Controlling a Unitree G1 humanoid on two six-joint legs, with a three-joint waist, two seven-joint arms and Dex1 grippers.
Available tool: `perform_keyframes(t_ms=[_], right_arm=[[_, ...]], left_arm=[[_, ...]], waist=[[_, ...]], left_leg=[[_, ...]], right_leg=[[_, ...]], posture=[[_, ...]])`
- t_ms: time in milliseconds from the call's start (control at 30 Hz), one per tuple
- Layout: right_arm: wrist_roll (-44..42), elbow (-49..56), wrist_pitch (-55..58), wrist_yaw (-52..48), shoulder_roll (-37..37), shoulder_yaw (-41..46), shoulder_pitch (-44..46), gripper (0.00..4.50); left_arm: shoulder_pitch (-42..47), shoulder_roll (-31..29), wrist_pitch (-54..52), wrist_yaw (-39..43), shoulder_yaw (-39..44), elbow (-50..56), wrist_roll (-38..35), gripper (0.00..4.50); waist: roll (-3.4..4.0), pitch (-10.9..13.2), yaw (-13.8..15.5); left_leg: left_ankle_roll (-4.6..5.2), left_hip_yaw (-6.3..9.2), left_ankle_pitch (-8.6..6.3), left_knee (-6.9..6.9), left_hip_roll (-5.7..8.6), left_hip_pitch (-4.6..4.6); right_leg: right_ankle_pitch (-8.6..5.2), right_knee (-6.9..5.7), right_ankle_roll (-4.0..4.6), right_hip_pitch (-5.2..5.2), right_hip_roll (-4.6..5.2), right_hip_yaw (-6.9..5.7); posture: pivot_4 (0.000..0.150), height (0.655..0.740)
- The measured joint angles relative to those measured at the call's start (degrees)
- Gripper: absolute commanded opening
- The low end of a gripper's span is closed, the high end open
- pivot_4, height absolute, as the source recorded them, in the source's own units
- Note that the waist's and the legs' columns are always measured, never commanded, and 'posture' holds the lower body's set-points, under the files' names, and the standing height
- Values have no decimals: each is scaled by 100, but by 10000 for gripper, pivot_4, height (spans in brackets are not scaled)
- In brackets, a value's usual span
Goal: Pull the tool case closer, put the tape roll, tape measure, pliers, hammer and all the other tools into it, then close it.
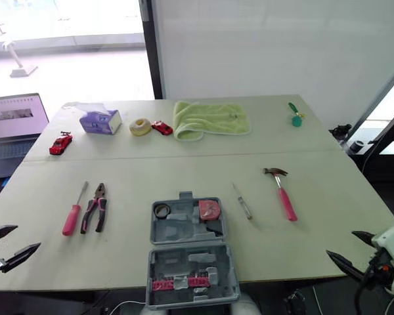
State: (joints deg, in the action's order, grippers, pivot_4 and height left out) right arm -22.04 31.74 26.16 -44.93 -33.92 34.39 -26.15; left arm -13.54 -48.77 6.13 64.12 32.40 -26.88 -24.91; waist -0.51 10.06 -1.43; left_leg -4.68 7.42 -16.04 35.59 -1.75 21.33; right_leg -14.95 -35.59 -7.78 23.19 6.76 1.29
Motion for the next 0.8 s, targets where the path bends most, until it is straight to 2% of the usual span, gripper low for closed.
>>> perform_keyframes(t_ms=[133,233,333,467,600,700,800], right_arm=[[-288,909,679,634,69,-995,928,44642],[-295,1089,1184,948,25,-1987,1845,44642],[-288,1153,1484,1069,3,-2672,2488,44642],[55,898,1593,920,-240,-3947,3654,44642],[270,517,1632,1017,-85,-4452,4020,44642],[369,505,1698,1061,-48,-4773,4078,44642],[395,509,1737,1155,102,-4968,4078,44642]], left_arm=[[-238,759,-988,-772,-153,1579,-347,45000],[-119,1302,-1592,-1683,-243,2574,-448,45000],[74,1603,-1982,-2462,-356,3152,-388,45000],[566,1582,-2966,-3462,-735,3597,-40,45000],[1227,1521,-3916,-4130,-818,3702,22,45000],[1638,1168,-4619,-4300,-1290,3699,223,45000],[2119,1140,-5100,-4489,-1514,3348,377,45000]], waist=[[-19,-1,60],[-8,4,104],[-11,4,91],[-11,5,54],[-12,5,69],[-12,5,58],[-11,6,31]], left_leg=[[-3,7,2,4,-3,1],[-5,10,3,31,1,9],[-5,11,3,33,1,7],[-4,15,3,34,0,4],[-4,19,4,35,1,8],[-4,19,4,36,1,7],[-4,20,4,36,0,5]], right_leg=[[-1,-11,-3,2,-6,-1],[1,-12,-4,-7,-6,-1],[1,-14,-5,-9,-7,-1],[6,-30,-20,-2,-13,-2],[12,-36,-31,3,-15,-2],[12,-40,-31,4,-15,-2],[12,-46,-31,9,-19,-2]], posture=[[1500,7400],[1500,7400],[1500,7400],[1500,7400],[1500,7400],[1500,7400],[1500,7400]])
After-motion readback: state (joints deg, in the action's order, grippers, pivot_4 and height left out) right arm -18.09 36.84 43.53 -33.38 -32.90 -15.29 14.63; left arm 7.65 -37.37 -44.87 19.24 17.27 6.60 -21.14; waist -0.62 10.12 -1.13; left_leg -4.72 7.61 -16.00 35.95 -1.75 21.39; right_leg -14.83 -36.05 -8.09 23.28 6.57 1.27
